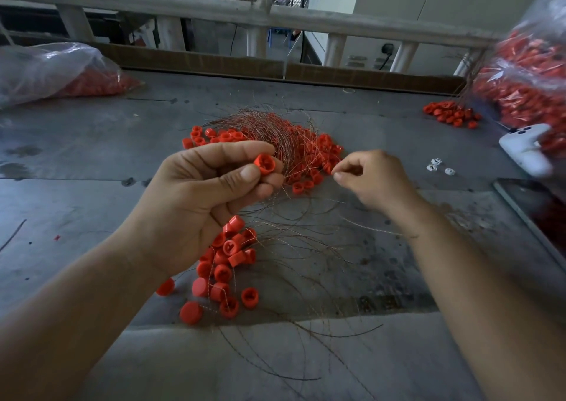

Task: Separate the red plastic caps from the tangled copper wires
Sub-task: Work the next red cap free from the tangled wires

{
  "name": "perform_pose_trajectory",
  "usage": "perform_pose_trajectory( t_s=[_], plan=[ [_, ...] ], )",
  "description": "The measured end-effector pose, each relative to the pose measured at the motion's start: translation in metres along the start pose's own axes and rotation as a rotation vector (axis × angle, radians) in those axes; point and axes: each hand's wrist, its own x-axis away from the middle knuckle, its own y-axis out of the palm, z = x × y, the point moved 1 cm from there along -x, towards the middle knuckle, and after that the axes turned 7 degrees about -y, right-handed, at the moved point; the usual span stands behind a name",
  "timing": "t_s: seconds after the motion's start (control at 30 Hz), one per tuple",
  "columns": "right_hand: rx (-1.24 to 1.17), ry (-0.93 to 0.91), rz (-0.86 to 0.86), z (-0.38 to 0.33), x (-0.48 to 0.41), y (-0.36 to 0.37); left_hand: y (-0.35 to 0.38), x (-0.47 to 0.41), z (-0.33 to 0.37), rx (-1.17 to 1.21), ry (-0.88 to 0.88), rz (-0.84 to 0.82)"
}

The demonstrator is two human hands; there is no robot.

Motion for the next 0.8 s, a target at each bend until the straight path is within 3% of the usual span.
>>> perform_pose_trajectory(
  t_s=[0.3, 0.47, 0.53, 0.63, 0.8],
  plan=[
    [0.035, -0.110, 0.056, -0.009, -0.006, 0.021, 0.012, 0.002, 0.006, 0.185, -0.019, 0.029],
    [-0.001, -0.025, 0.091, -0.004, -0.006, 0.004, 0.012, 0.000, 0.007, 0.238, -0.039, 0.061],
    [-0.164, 0.050, 0.157, -0.002, -0.006, -0.011, 0.012, 0.001, 0.007, 0.233, -0.044, 0.067],
    [-0.673, 0.089, 0.180, -0.012, 0.000, -0.028, 0.013, 0.001, 0.006, 0.226, -0.060, 0.067],
    [-1.166, 0.078, -0.053, -0.044, 0.014, -0.030, 0.014, 0.001, 0.006, 0.209, -0.062, 0.077]
  ],
)
